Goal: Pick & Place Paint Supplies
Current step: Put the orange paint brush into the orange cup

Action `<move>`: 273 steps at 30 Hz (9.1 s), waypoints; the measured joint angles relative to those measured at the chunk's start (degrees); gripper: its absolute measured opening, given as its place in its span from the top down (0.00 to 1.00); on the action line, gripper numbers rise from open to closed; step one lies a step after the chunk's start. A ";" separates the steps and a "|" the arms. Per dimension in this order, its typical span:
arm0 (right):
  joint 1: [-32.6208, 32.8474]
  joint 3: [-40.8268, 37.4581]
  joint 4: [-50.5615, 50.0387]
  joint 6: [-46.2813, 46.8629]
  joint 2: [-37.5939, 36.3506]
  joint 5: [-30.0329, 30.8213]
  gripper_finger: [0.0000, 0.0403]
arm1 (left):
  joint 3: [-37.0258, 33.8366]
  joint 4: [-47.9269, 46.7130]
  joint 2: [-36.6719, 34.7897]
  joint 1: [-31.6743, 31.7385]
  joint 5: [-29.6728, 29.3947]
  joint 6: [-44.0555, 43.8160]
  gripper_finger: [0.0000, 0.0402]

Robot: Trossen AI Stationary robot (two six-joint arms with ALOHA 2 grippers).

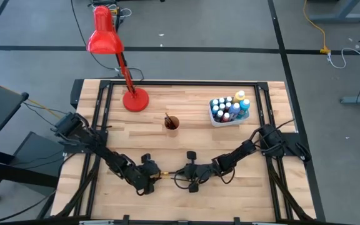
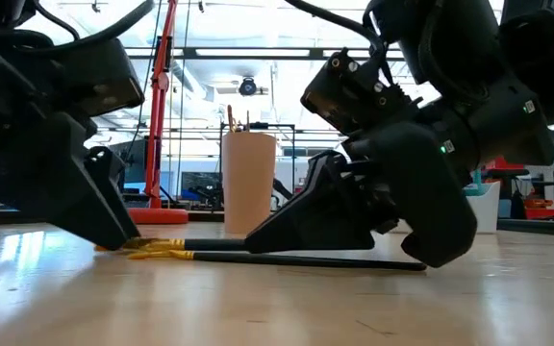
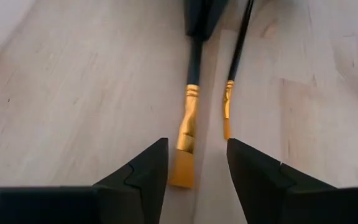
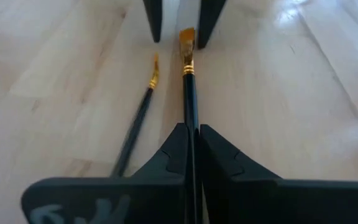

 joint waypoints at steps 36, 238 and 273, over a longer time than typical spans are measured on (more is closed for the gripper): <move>1.46 0.24 -10.35 -4.15 -13.08 2.97 0.66 | 11.55 -18.76 0.15 0.00 -4.88 21.29 0.98; 10.23 0.22 -22.32 10.25 -15.23 20.63 0.99 | -9.40 30.77 -4.42 9.51 10.10 23.35 0.67; 10.19 0.28 -21.73 9.07 -15.26 22.45 0.78 | -9.38 30.72 -4.39 9.60 5.82 29.36 0.98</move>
